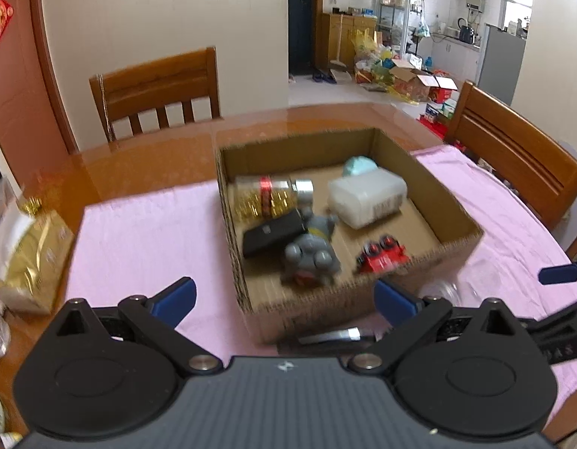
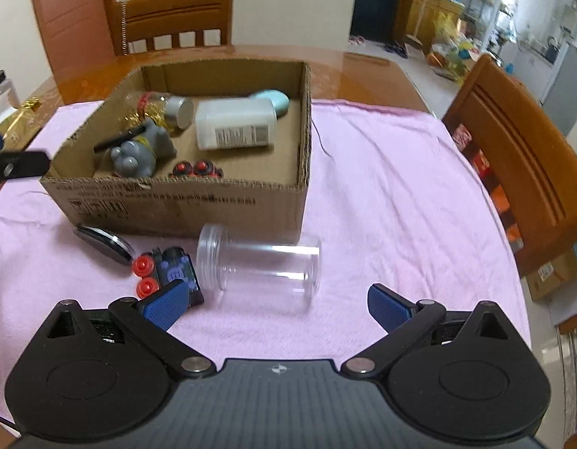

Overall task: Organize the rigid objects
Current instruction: 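Grasp the clear plastic jar with the right tool while the left tool approaches the white card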

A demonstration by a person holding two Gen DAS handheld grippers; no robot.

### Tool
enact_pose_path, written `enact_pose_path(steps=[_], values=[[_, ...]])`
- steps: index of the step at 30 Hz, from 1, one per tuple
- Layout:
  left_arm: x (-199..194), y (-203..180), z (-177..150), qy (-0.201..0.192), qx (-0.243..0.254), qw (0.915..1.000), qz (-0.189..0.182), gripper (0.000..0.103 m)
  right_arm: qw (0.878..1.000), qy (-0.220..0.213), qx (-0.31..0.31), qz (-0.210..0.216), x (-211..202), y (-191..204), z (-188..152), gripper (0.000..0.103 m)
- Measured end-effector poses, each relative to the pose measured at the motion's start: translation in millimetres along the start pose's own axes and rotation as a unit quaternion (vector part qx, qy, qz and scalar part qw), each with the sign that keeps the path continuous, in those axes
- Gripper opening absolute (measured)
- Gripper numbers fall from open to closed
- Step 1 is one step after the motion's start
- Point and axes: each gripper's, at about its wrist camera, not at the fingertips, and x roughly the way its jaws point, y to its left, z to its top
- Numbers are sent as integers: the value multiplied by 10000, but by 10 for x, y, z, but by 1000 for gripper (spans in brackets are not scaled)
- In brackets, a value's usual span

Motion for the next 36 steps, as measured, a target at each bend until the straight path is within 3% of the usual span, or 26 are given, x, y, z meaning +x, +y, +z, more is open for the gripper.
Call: enact_pose_path(steps=[4, 10, 16, 28, 36], values=[[18, 2, -169, 193, -199, 9996, -78, 101, 10000, 1, 39, 92, 46, 39, -25, 103], [41, -4, -350, 453, -443, 9979, 103, 101, 9989, -322, -306, 132, 242, 103, 165, 103], [78, -137, -463, 671, -705, 9949, 262, 101, 9975, -204, -621, 256, 510, 84, 208, 103], [286, -614, -644, 1062, -446, 9933, 9, 101, 9909, 299, -1245, 414, 718, -225, -82, 103], [466, -904, -745, 1192, -191, 9927, -69, 101, 9907, 385, -1061, 764, 764, -355, -119, 103]])
